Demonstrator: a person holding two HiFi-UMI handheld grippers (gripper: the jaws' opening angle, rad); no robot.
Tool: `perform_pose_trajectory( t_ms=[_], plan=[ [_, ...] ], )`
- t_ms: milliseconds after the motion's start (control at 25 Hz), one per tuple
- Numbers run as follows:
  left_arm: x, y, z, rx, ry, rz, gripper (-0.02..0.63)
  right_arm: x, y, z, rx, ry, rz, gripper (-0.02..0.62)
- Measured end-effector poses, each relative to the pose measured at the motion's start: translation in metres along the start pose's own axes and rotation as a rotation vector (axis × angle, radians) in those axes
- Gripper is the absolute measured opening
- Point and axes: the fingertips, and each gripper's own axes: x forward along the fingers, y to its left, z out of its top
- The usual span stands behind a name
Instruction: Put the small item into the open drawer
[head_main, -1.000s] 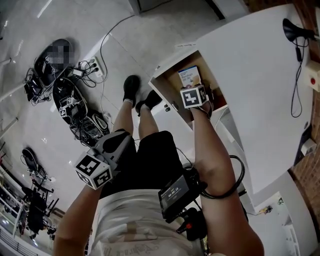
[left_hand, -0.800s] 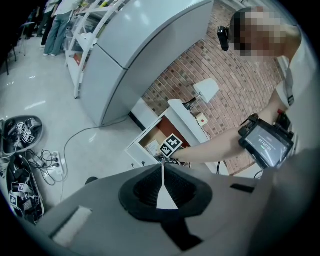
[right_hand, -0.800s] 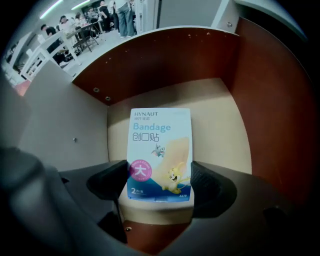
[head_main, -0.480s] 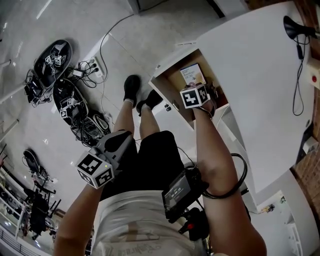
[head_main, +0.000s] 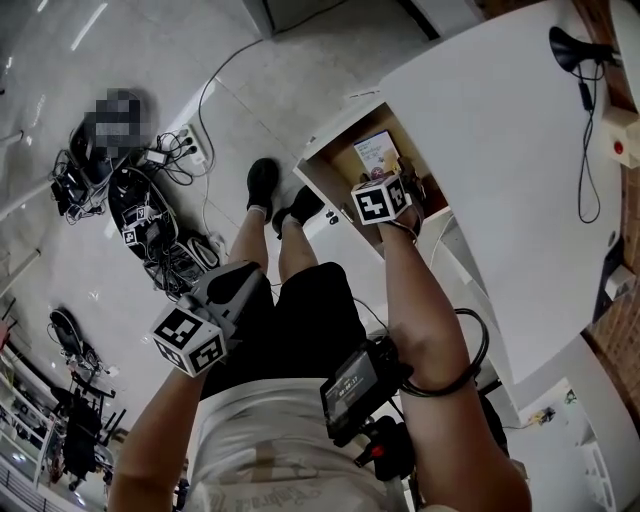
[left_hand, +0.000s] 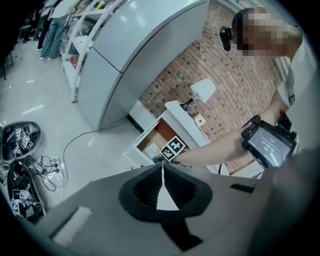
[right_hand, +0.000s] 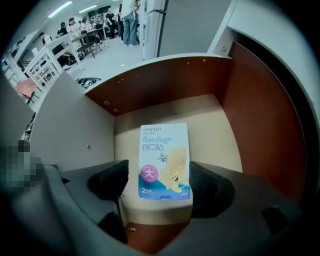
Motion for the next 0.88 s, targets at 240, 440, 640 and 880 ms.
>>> perform_pose_trajectory(
  t_ms=[240, 440, 640, 880],
  plan=[
    [-0.004, -0.013, 0.014, 0.047, -0.010, -0.009, 0.015, -0.018, 0.009, -0.002, -0.002, -0.021, 0.021, 0.357],
    [-0.010, -0.028, 0.033, 0.092, -0.020, -0.008, 0.015, -0.041, 0.017, 0.003, -0.091, -0.049, 0.038, 0.356],
    [-0.007, -0.044, 0.054, 0.147, -0.026, -0.024, 0.015, -0.062, 0.009, 0.008, -0.100, -0.089, -0.001, 0.258],
    [-0.006, -0.064, 0.065, 0.188, -0.021, -0.043, 0.015, -0.091, 0.001, 0.011, -0.049, -0.144, -0.041, 0.124]
  ],
)
